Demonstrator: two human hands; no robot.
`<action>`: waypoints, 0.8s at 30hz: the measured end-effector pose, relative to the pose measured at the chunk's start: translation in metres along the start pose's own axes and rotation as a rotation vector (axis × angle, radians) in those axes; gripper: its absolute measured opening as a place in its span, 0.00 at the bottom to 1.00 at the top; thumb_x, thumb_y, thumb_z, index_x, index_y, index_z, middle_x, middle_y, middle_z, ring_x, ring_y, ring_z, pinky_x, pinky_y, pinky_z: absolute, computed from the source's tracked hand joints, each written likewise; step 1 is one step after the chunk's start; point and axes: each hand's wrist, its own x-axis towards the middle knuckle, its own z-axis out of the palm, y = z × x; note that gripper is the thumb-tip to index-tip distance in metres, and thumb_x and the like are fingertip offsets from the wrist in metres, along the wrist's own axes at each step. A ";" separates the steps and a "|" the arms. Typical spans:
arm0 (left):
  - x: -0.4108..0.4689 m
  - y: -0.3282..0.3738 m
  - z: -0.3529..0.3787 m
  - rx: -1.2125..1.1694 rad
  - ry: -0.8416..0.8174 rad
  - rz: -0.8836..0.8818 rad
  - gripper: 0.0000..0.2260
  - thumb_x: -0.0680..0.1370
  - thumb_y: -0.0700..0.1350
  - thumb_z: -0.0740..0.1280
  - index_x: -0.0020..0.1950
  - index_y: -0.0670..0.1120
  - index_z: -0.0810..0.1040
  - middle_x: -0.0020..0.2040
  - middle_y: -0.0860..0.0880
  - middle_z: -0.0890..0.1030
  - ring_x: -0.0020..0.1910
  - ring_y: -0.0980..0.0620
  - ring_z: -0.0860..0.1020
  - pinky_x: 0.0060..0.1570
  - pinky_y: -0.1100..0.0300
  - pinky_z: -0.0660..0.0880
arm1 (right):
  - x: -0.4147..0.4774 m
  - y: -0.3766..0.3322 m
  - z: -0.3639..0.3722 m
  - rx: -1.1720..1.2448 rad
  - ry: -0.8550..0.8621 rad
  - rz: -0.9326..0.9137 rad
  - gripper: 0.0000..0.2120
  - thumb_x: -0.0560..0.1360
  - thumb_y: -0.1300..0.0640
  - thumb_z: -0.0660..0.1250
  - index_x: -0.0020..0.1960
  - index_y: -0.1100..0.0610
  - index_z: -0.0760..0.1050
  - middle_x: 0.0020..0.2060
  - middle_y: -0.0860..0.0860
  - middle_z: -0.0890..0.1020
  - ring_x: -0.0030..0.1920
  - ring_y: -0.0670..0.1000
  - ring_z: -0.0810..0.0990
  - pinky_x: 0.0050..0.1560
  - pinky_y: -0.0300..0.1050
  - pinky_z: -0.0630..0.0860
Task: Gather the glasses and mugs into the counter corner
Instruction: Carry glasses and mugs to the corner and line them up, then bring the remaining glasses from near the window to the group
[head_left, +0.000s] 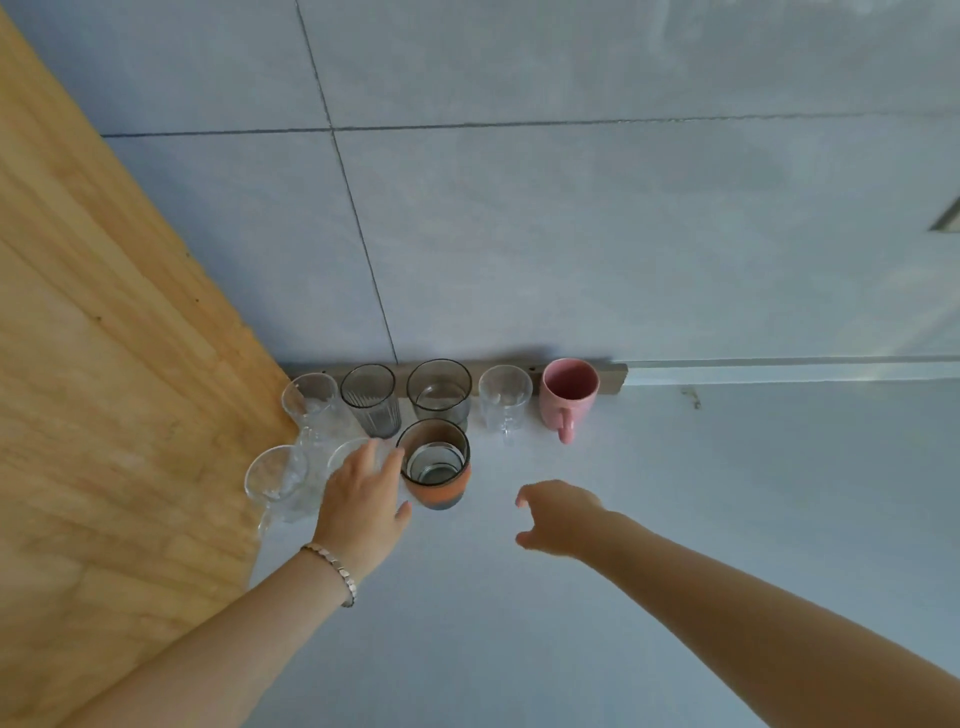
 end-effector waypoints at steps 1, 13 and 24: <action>-0.005 0.015 -0.004 -0.001 -0.046 0.033 0.23 0.75 0.48 0.67 0.69 0.44 0.68 0.69 0.43 0.68 0.65 0.42 0.73 0.60 0.52 0.74 | -0.010 0.013 0.000 0.007 -0.024 0.017 0.24 0.75 0.49 0.64 0.69 0.53 0.66 0.65 0.52 0.74 0.66 0.54 0.71 0.64 0.48 0.69; -0.063 0.311 0.023 0.083 -0.419 0.454 0.15 0.78 0.50 0.59 0.62 0.48 0.72 0.63 0.50 0.76 0.62 0.49 0.75 0.58 0.59 0.71 | -0.229 0.266 0.034 0.179 -0.038 0.448 0.25 0.77 0.49 0.61 0.72 0.54 0.62 0.71 0.51 0.67 0.71 0.53 0.66 0.68 0.50 0.66; -0.211 0.638 0.071 0.073 -0.487 0.805 0.12 0.76 0.47 0.61 0.57 0.47 0.76 0.58 0.48 0.79 0.59 0.47 0.77 0.56 0.58 0.72 | -0.538 0.501 0.134 0.389 0.110 0.941 0.19 0.77 0.53 0.60 0.64 0.62 0.71 0.63 0.58 0.75 0.62 0.59 0.75 0.60 0.49 0.73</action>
